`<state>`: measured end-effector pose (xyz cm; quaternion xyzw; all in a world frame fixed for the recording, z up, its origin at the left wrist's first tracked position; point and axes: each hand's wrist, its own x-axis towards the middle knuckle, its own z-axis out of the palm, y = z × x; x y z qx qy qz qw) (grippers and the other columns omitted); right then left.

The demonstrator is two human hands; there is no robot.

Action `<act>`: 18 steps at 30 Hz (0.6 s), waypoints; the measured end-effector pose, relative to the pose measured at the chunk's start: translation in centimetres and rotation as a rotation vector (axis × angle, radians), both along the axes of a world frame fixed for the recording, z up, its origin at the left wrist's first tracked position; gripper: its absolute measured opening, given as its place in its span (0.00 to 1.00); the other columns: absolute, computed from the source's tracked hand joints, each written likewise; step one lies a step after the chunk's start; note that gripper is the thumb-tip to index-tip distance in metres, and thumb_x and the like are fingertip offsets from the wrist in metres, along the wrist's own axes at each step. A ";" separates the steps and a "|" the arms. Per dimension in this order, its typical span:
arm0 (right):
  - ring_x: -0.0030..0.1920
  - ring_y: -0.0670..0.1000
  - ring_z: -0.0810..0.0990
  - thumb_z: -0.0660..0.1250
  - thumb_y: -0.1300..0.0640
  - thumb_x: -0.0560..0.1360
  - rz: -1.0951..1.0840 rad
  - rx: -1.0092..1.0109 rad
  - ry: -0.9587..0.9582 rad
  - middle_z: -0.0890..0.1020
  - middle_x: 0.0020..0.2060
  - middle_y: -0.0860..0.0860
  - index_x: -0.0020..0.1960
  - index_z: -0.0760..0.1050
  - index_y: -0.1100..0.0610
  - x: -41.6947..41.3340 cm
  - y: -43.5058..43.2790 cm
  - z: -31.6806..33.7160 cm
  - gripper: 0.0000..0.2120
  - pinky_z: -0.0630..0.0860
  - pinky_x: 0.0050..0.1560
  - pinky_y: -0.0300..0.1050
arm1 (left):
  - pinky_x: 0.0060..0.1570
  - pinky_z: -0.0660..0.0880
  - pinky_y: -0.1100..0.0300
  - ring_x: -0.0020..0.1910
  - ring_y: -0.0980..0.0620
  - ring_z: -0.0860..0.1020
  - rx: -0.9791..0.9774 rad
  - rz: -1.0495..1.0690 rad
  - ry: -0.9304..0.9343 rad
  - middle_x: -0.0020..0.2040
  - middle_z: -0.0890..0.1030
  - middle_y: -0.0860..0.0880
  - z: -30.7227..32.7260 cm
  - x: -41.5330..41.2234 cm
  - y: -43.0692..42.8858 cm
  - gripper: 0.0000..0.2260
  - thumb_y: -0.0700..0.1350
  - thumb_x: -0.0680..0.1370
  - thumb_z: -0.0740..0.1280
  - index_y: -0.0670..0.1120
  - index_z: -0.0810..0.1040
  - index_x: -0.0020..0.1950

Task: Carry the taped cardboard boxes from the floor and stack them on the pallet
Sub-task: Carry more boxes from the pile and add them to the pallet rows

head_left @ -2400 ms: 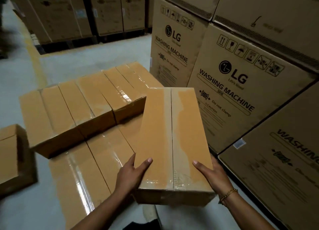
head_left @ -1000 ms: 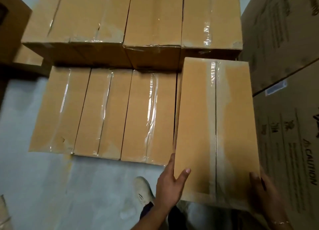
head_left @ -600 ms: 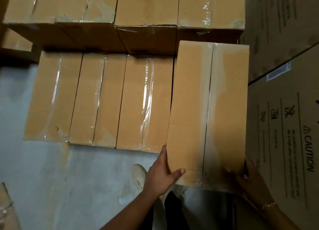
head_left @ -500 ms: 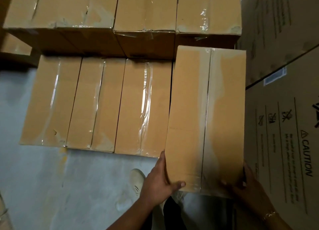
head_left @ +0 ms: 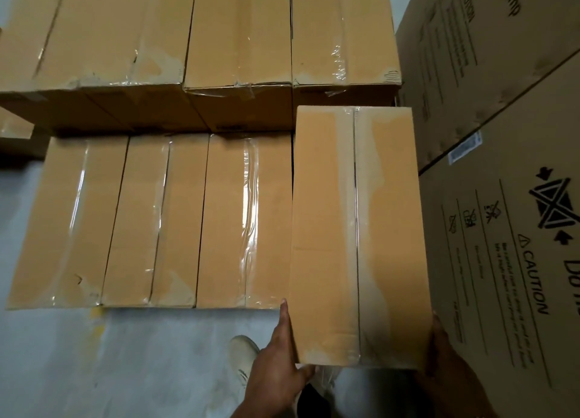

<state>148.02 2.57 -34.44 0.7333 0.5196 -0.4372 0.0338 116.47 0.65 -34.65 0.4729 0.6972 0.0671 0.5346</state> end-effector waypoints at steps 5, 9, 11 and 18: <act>0.64 0.63 0.78 0.75 0.39 0.68 0.021 -0.003 -0.045 0.70 0.74 0.56 0.77 0.31 0.33 -0.1 1.8 0.2 0.58 0.77 0.63 0.58 | 0.60 0.78 0.57 0.62 0.59 0.79 0.010 -0.011 -0.007 0.76 0.70 0.61 0.0 0.2 1.3 0.59 0.59 0.68 0.77 0.68 0.27 0.76; 0.57 0.60 0.81 0.77 0.48 0.72 -0.010 0.035 -0.056 0.77 0.67 0.57 0.76 0.32 0.34 -0.8 3.6 1.1 0.57 0.79 0.57 0.58 | 0.58 0.77 0.57 0.63 0.54 0.79 0.042 -0.002 0.044 0.75 0.71 0.58 0.3 0.6 2.8 0.58 0.61 0.70 0.75 0.67 0.28 0.77; 0.59 0.61 0.80 0.77 0.45 0.71 -0.020 0.079 -0.044 0.77 0.68 0.56 0.78 0.35 0.34 -0.6 4.3 0.8 0.56 0.78 0.59 0.60 | 0.56 0.75 0.58 0.66 0.49 0.77 0.055 -0.003 0.068 0.76 0.71 0.56 0.3 0.7 3.6 0.59 0.61 0.70 0.76 0.65 0.28 0.77; 0.63 0.60 0.78 0.77 0.44 0.70 -0.041 0.086 0.003 0.74 0.71 0.54 0.77 0.36 0.32 -0.6 5.9 0.8 0.55 0.77 0.62 0.62 | 0.59 0.74 0.57 0.69 0.49 0.74 0.090 -0.021 0.052 0.78 0.68 0.56 -0.1 0.4 5.1 0.60 0.59 0.69 0.78 0.65 0.29 0.78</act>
